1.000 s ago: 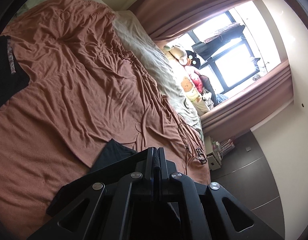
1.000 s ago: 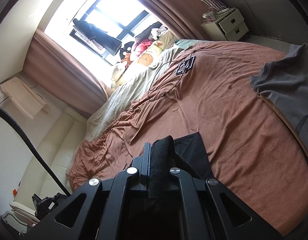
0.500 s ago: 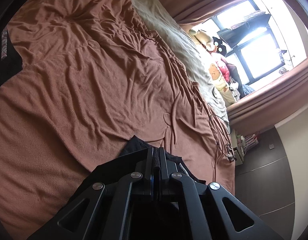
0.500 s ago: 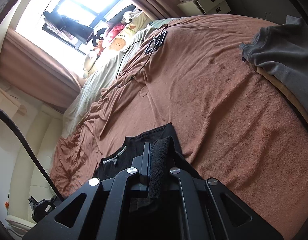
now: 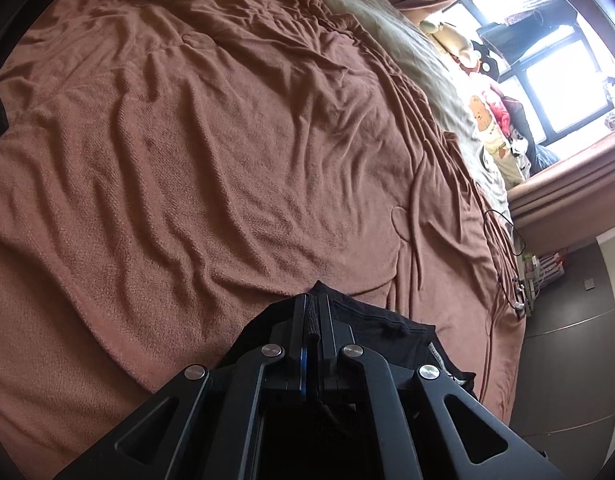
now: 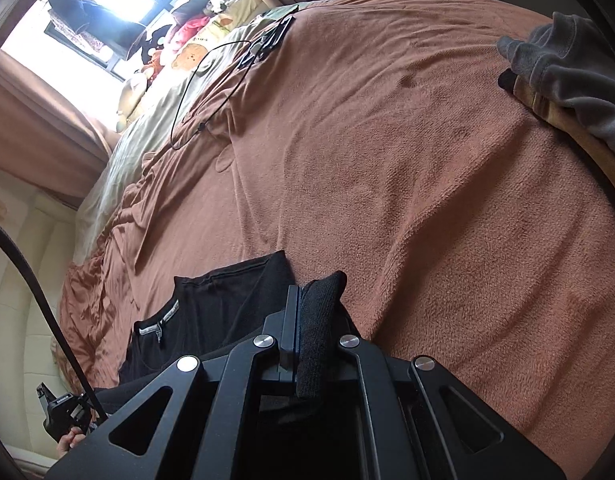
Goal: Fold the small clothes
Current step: 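Open both grippers and release the folded t-shirt, then move both tools to the folded edge of the black t-shirt, then grasp the folded edge with the left gripper while the right gripper grasps it too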
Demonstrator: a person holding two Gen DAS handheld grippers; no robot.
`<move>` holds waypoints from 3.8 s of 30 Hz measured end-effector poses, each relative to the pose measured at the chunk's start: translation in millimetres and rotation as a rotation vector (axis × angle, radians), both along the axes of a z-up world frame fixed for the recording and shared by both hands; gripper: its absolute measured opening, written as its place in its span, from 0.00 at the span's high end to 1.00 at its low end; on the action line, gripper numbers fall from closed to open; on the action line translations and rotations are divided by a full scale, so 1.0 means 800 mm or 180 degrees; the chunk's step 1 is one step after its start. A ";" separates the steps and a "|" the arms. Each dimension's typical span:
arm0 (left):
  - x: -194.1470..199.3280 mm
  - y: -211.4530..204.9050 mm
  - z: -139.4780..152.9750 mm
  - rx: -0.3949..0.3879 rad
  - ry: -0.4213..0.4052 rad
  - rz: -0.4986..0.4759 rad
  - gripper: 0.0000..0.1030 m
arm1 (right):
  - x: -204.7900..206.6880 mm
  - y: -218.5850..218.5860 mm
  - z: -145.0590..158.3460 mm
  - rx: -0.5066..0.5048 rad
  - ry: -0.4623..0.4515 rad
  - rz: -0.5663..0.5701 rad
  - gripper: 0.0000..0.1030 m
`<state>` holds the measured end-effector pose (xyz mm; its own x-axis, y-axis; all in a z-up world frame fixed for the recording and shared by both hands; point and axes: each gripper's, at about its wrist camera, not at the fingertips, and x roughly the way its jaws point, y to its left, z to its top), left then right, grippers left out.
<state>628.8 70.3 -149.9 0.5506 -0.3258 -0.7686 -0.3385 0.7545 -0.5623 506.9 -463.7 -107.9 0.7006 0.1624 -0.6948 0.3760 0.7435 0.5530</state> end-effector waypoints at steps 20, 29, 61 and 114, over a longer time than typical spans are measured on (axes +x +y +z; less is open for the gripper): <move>-0.003 -0.036 0.029 0.1247 0.0139 -0.0968 0.38 | -0.021 0.007 0.043 -0.0611 0.0163 0.0549 0.35; -0.028 -0.066 0.012 0.1927 0.0278 -0.1657 0.33 | -0.030 0.057 0.050 -0.1471 0.0504 0.1011 0.35; 0.075 -0.121 -0.043 0.2418 0.0367 -0.1689 0.24 | 0.125 0.097 0.017 -0.2349 0.0773 0.1014 0.27; 0.080 -0.057 0.035 0.1629 -0.0194 -0.1083 0.99 | 0.096 0.062 0.060 -0.1767 0.0185 0.0889 0.99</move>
